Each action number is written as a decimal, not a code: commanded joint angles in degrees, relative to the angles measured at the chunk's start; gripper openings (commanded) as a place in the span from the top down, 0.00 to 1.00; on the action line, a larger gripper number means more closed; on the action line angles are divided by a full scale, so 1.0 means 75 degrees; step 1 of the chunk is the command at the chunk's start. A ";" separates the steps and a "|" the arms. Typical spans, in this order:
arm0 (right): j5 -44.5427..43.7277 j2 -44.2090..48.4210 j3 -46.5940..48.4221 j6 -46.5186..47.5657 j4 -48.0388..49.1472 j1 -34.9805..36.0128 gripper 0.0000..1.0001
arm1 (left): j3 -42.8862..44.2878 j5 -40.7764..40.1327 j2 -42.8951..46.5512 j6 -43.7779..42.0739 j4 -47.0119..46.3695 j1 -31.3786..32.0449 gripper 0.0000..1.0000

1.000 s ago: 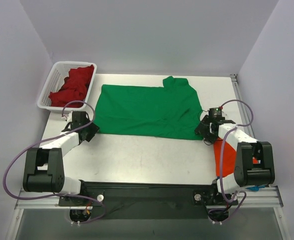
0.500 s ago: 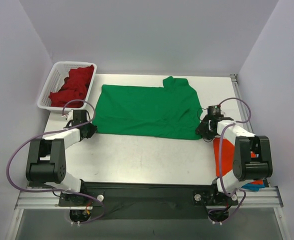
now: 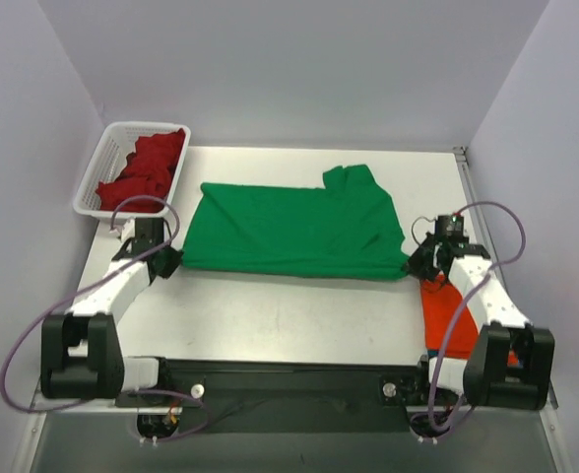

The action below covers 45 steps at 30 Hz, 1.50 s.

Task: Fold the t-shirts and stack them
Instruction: Fold the flattened tshirt in 1/3 of the way

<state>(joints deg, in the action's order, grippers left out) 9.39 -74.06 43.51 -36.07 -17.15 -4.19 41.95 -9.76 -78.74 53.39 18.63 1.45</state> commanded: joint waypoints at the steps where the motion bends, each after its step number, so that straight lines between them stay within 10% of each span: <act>1: 0.0084 0.0838 -0.0501 -0.0006 -0.1029 -0.0215 1.00 | -0.0401 -0.0562 0.1178 -0.0075 0.0820 -0.0053 1.00; 12: 0.0107 0.3944 -0.2389 -0.0685 -0.1944 -0.0251 0.89 | -0.2043 -0.0949 0.4356 0.0311 0.2552 -0.0053 1.00; 17: 0.0061 0.4589 -0.2485 -0.0780 -0.2190 -0.0227 0.36 | -0.2102 -0.0857 0.5646 0.0382 0.2977 -0.0018 0.32; 21: -0.0044 0.4368 -0.2064 -0.0570 -0.2051 0.0041 0.34 | -0.1564 -0.0457 0.5741 0.0009 0.2557 0.0017 0.29; 29: -0.1496 0.1665 -0.0085 -0.0054 -0.1101 0.1905 0.36 | -0.0205 0.0364 0.3856 -0.0800 0.0787 0.1713 0.32; 35: -0.1078 0.0222 0.0409 0.0099 -0.0129 0.1906 0.41 | 0.1189 0.0819 0.1245 -0.1527 -0.0959 0.3857 0.30; 45: -0.0795 -0.1140 0.0961 0.0017 0.0540 0.1894 0.48 | 0.3475 0.2144 -0.2706 -0.1529 -0.2284 0.5126 0.25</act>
<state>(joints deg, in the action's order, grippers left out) 3.42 -80.93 48.25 -36.25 -14.59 9.85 63.22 0.93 -95.24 42.72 7.42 38.68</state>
